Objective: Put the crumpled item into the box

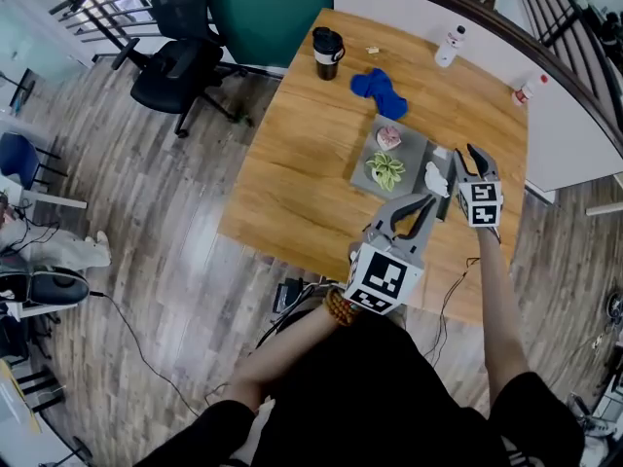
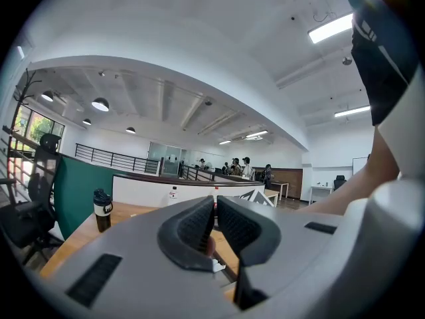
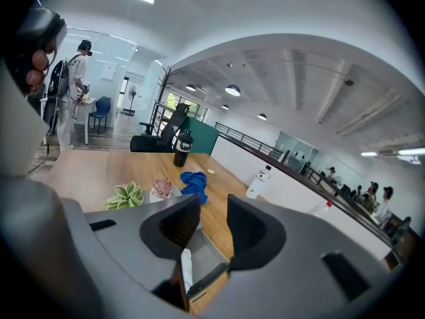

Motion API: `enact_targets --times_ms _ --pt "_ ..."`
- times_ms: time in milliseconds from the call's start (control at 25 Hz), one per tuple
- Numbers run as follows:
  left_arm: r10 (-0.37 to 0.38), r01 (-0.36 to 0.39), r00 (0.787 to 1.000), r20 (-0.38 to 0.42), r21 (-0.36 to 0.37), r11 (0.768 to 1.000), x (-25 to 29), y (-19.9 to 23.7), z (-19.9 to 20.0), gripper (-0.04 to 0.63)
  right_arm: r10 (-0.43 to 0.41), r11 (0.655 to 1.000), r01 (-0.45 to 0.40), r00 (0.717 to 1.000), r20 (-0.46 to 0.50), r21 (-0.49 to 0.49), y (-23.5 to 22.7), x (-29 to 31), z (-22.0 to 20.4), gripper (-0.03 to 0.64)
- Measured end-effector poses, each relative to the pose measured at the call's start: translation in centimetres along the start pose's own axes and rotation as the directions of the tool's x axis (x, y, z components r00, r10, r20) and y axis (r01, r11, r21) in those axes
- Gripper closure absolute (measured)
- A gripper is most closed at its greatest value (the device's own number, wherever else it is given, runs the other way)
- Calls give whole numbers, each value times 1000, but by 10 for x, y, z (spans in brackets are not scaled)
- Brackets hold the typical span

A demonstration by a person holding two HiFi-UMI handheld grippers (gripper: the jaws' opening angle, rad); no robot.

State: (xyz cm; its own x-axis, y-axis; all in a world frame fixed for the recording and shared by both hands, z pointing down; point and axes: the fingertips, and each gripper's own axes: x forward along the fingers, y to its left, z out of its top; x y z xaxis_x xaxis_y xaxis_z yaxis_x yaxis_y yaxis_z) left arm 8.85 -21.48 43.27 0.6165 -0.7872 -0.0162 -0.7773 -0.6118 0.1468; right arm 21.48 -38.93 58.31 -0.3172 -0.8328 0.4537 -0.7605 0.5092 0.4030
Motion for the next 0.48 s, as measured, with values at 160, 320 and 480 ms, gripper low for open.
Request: enact_targets --times_ms 160,320,480 --pt "17 -17 999 31 -3 1000 0 1 11 562 -23 999 25 998 59 -22 -6 -15 36 480" --pt "27 -27 999 44 -10 1000 -7 1 17 561 -53 997 59 989 135 -43 -13 -34 76 480" --pt "47 -46 997 56 -4 999 -11 6 20 561 -78 995 90 973 215 -50 -16 -51 116 480"
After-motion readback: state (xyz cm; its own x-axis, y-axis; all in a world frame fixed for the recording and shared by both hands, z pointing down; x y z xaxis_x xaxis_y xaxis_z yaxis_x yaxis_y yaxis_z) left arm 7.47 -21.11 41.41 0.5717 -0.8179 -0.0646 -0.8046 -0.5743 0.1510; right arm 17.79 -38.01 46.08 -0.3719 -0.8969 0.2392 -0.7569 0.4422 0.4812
